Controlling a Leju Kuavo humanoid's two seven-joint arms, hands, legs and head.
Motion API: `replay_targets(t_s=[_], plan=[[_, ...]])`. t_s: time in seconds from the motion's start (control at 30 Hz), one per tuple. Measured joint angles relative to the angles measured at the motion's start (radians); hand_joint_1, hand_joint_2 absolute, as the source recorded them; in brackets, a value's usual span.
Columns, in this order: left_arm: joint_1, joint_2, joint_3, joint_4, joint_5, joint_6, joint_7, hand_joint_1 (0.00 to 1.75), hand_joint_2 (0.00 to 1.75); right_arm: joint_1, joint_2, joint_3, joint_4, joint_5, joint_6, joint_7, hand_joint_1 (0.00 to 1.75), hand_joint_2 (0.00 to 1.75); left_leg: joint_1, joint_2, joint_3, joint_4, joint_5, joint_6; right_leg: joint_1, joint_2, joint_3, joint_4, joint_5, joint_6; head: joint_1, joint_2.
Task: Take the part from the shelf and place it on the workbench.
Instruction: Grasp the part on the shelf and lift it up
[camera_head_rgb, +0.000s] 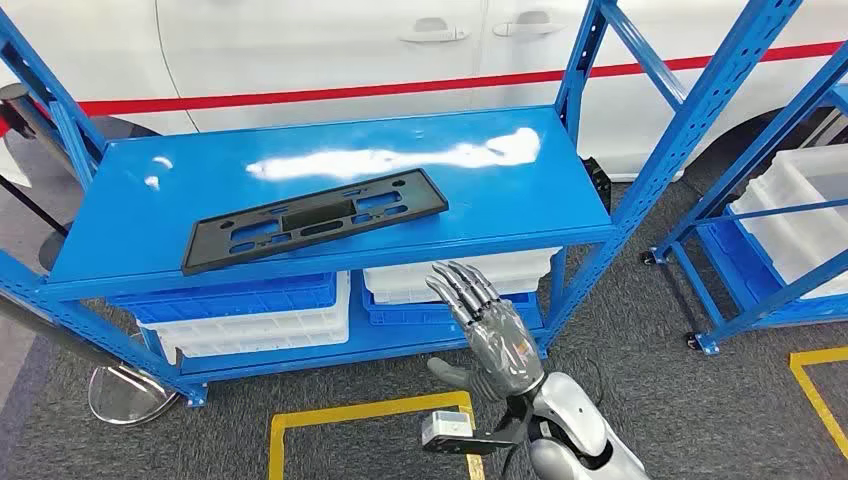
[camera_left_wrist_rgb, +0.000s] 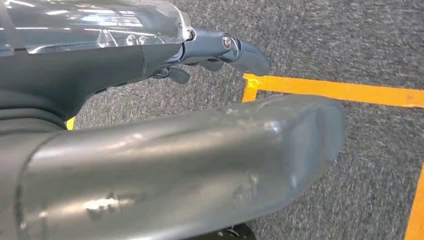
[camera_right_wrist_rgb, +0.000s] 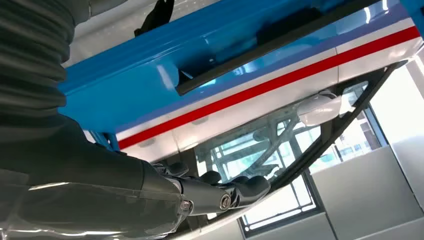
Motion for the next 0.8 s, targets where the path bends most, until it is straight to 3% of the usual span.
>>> replay_targets(t_s=[0.1,0.13,0.2,0.27,0.33,0.43,0.5,0.57,0.6,0.63,0.67,0.73,0.8], plan=[[0.0,-0.002,-0.001,0.0,-0.008,0.001,0.003,0.0,0.0,-0.012,0.016,0.022,0.047,0.045,-0.026,0.01,0.0,1.75,-0.004,-0.001,-0.001,0.001,0.0,0.001,0.0,0.0,-0.049,0.095,-0.021,0.001,0.0,0.0],[0.0,-0.003,-0.001,0.0,-0.012,0.002,0.005,0.0,0.0,-0.021,0.025,0.033,0.072,0.067,-0.039,0.015,0.0,1.75,-0.005,-0.001,-0.001,0.002,0.0,0.001,0.0,0.0,-0.049,0.091,-0.004,0.0,0.0,0.0],[-0.001,-0.005,-0.004,0.0,-0.021,0.003,0.009,0.0,0.0,-0.045,0.044,0.054,0.122,0.107,-0.064,0.023,0.0,1.75,-0.008,-0.003,0.001,0.005,-0.002,0.0,0.001,0.0,0.004,-0.021,0.068,-0.008,0.0,0.0],[-0.005,-0.011,-0.009,0.0,-0.031,0.003,0.013,0.0,0.0,-0.073,0.068,0.075,0.173,0.145,-0.087,0.032,0.0,1.75,-0.012,-0.003,-0.001,0.009,-0.005,-0.006,0.007,-0.001,0.061,-0.143,0.112,-0.02,-0.001,0.0],[-0.01,-0.015,-0.017,0.0,-0.041,0.004,0.017,0.0,0.0,-0.099,0.095,0.097,0.228,0.183,-0.106,0.04,0.0,1.75,-0.014,-0.002,-0.004,0.01,-0.006,-0.015,0.013,0.0,0.075,-0.179,0.115,-0.027,-0.001,0.0],[-0.015,-0.018,-0.026,0.0,-0.054,0.004,0.024,0.0,0.0,-0.133,0.134,0.128,0.311,0.239,-0.127,0.058,0.0,1.75,-0.013,-0.002,-0.008,0.023,-0.017,-0.03,0.006,-0.001,0.077,-0.19,0.123,-0.043,-0.002,0.0],[-0.017,-0.019,-0.03,0.0,-0.063,0.004,0.029,0.0,0.0,-0.158,0.161,0.148,0.363,0.28,-0.139,0.073,0.0,1.75,-0.009,-0.001,-0.045,0.107,-0.068,-0.042,0.001,-0.003,0.079,-0.196,0.127,-0.052,-0.007,0.0],[-0.018,-0.02,-0.034,0.0,-0.072,0.004,0.033,0.0,0.0,-0.178,0.186,0.167,0.418,0.319,-0.152,0.089,0.0,1.75,-0.002,-0.001,-0.108,0.241,-0.13,-0.052,0.001,-0.005,0.077,-0.196,0.128,-0.055,-0.01,0.0],[-0.018,-0.02,-0.037,0.0,-0.076,0.003,0.035,0.0,0.0,-0.187,0.199,0.176,0.448,0.337,-0.157,0.097,0.0,1.75,0.001,-0.001,-0.129,0.284,-0.141,-0.056,0.001,-0.006,0.077,-0.196,0.127,-0.055,-0.01,0.0],[-0.018,-0.02,-0.039,0.0,-0.08,0.003,0.037,0.0,0.0,-0.196,0.211,0.184,0.478,0.354,-0.164,0.105,0.0,1.75,0.004,-0.001,-0.133,0.291,-0.132,-0.059,0.001,-0.006,0.077,-0.195,0.127,-0.054,-0.01,0.0],[-0.018,-0.02,-0.042,0.0,-0.083,0.002,0.038,0.0,0.0,-0.203,0.225,0.19,0.506,0.368,-0.171,0.112,0.0,1.75,0.007,0.0,-0.117,0.256,-0.105,-0.06,0.0,-0.005,0.078,-0.194,0.127,-0.053,-0.01,0.0],[-0.019,-0.021,-0.044,0.0,-0.089,0.0,0.039,0.0,0.0,-0.212,0.249,0.196,0.541,0.385,-0.191,0.122,0.0,1.75,0.011,0.0,-0.051,0.118,-0.038,-0.061,0.0,-0.004,0.079,-0.189,0.123,-0.047,-0.01,0.0],[-0.021,-0.023,-0.045,0.001,-0.092,-0.006,0.04,0.0,0.0,-0.223,0.278,0.196,0.571,0.383,-0.214,0.127,0.0,1.75,0.01,-0.001,-0.01,0.028,-0.009,-0.054,0.004,-0.001,0.076,-0.184,0.121,-0.035,-0.009,0.0]])
